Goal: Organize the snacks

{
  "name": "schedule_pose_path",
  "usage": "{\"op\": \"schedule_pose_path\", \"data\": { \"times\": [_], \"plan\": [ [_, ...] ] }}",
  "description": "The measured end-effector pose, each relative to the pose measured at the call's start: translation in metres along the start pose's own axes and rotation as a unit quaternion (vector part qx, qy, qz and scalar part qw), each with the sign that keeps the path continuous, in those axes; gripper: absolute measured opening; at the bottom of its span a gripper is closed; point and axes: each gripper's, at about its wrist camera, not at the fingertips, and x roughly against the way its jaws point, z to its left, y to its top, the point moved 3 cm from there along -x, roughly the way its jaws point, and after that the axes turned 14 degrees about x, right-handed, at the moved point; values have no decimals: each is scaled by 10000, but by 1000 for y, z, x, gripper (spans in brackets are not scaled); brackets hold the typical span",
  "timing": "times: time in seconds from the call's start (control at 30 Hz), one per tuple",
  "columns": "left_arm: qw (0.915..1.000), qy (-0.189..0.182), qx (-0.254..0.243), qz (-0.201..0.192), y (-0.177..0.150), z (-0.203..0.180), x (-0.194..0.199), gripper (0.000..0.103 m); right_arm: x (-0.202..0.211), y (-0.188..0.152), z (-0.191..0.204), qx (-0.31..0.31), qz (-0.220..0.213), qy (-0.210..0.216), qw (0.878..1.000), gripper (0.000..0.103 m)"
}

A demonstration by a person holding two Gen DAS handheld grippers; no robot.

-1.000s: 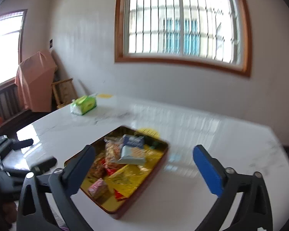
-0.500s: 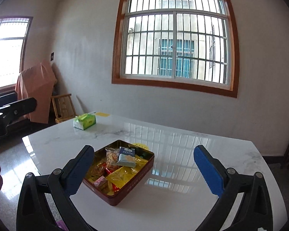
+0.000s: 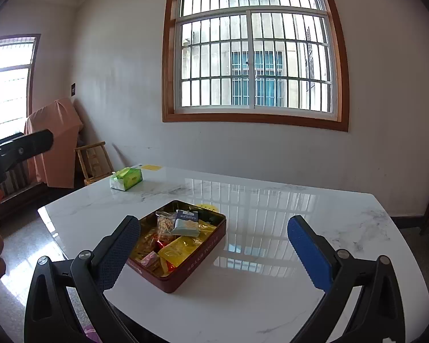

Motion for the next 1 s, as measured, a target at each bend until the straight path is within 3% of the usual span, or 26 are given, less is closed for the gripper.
{"op": "schedule_pose_path", "data": {
  "times": [0.13, 0.33, 1.0],
  "plan": [
    [9988, 39, 238, 435, -4, 8, -15, 103, 1, 1, 13, 218, -6, -10, 9998, 103],
    [9965, 157, 309, 760, -16, 14, -31, 103, 1, 1, 26, 445, 20, 9, 9990, 103],
    [9913, 318, 194, 1259, -47, 20, -62, 103, -8, -10, 21, 387, 280, 62, 9988, 103]
  ]
}}
